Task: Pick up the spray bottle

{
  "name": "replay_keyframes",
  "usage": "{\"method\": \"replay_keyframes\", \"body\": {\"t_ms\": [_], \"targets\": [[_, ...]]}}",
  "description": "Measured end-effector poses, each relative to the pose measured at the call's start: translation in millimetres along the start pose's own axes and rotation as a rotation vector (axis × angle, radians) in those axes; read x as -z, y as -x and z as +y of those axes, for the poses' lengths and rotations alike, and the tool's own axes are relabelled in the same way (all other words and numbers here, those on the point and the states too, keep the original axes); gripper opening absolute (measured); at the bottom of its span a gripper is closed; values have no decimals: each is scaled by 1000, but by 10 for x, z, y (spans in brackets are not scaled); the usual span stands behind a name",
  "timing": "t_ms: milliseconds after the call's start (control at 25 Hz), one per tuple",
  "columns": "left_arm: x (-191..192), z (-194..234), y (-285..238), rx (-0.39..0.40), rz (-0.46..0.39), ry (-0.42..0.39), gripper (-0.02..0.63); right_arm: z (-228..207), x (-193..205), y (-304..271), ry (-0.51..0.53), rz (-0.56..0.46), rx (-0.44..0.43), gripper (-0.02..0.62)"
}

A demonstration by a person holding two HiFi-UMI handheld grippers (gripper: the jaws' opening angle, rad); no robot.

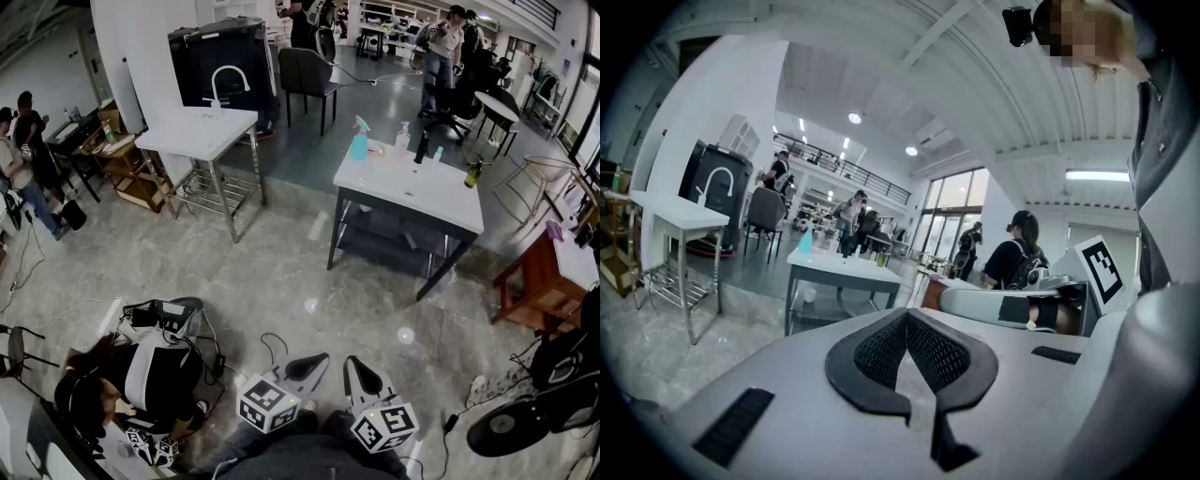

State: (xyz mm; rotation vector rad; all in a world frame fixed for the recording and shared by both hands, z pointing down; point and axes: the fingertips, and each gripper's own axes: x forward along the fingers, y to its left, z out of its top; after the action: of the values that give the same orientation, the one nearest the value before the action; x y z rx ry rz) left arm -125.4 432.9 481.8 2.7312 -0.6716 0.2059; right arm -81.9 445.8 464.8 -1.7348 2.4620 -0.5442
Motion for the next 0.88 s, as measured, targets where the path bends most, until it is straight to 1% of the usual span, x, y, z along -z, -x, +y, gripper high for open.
{"method": "replay_keyframes", "body": {"t_ms": [160,400,600,720,880], "targets": [[-39,64,-2,-6,-12,-1,3,11,-14,-33,6,-8,7,11],[-51,60,20,16,-8,0,3,54,-40,-71,8,-10,10,11],[-16,122,113,16,-8,24,3,123,-1,-92,-42,-30,8,11],[55,88,127,28,2,23,3,135,14,-55,-55,-43,-1,11],[103,113,122,21,10,37,3,111,55,-83,-66,-32,-2,11]]}}
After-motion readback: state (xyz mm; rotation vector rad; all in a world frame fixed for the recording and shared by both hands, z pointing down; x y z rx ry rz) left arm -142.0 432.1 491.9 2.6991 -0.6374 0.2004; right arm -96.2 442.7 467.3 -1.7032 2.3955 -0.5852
